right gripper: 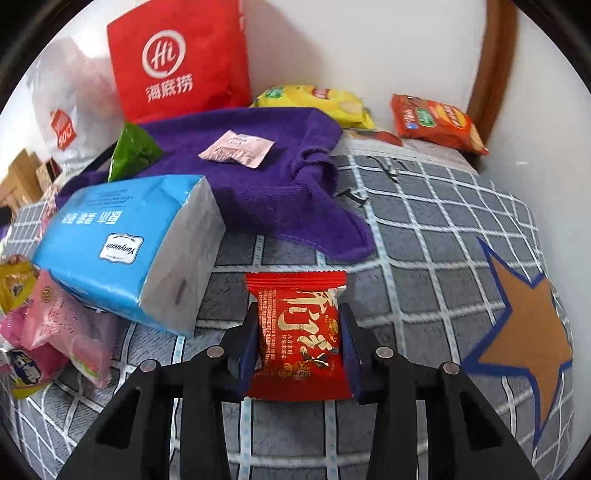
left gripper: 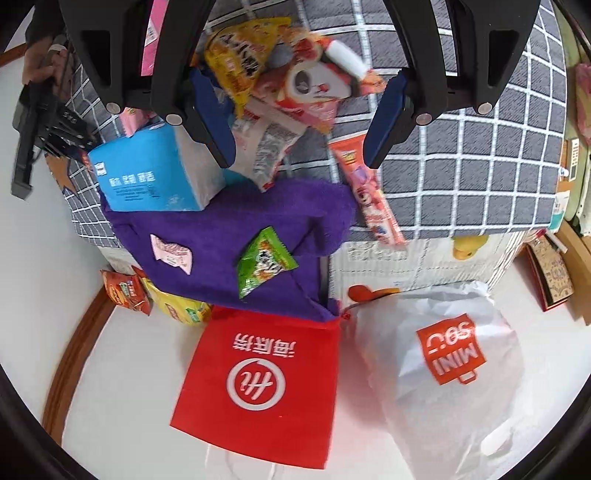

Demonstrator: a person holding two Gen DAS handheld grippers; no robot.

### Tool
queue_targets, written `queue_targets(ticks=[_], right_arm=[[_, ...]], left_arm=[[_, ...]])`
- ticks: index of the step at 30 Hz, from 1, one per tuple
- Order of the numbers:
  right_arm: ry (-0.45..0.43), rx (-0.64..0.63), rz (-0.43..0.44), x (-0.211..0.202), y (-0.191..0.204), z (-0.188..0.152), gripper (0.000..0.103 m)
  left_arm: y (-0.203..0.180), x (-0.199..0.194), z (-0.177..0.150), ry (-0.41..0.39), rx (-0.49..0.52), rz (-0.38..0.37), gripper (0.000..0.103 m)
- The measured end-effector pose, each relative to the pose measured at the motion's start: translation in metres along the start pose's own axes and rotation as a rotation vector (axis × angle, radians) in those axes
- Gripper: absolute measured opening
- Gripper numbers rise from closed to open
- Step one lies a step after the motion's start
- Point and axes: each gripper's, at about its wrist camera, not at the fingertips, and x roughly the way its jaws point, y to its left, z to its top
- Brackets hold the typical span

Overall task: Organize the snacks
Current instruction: 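Grasp the panda-print bag with the left tool while the right tool grasps the red candy packet, then carry the panda bag and red candy packet with both tools onto the purple towel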

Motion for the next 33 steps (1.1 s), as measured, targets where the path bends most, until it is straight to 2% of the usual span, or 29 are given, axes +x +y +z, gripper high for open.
queue_targets(ticks=[4, 9, 14, 18, 19, 20, 23, 28, 33], right_arm=[[-0.002, 0.050, 0.037, -0.004, 0.001, -0.012, 0.040], [-0.013, -0.008, -0.025, 0.001, 0.015, -0.014, 0.040], [-0.015, -0.013, -0.030, 0.001, 0.015, -0.014, 0.040], [-0.015, 0.010, -0.004, 0.001, 0.011, -0.014, 0.041], [-0.015, 0.012, -0.001, 0.001, 0.010, -0.014, 0.041], [-0.016, 0.014, 0.002, 0.001, 0.010, -0.014, 0.041], [-0.020, 0.018, 0.004, 0.000, 0.010, -0.014, 0.041], [-0.045, 0.018, -0.012, -0.012, 0.012, -0.017, 0.040], [-0.056, 0.038, 0.010, -0.035, 0.016, -0.017, 0.040]], left_arm=[[0.012, -0.002, -0.006, 0.015, -0.012, 0.010, 0.069], [0.017, 0.002, -0.015, 0.047, -0.019, -0.010, 0.070], [0.011, 0.015, -0.026, 0.088, 0.016, -0.018, 0.070], [0.004, 0.035, -0.035, 0.147, 0.061, 0.052, 0.069], [0.003, 0.035, -0.037, 0.144, 0.069, 0.050, 0.065], [0.002, 0.034, -0.039, 0.139, 0.078, 0.050, 0.054], [0.000, 0.026, -0.040, 0.135, 0.092, 0.052, 0.047], [0.009, -0.001, -0.037, 0.097, 0.073, 0.047, 0.046], [0.010, -0.028, -0.034, 0.068, 0.060, 0.013, 0.046]])
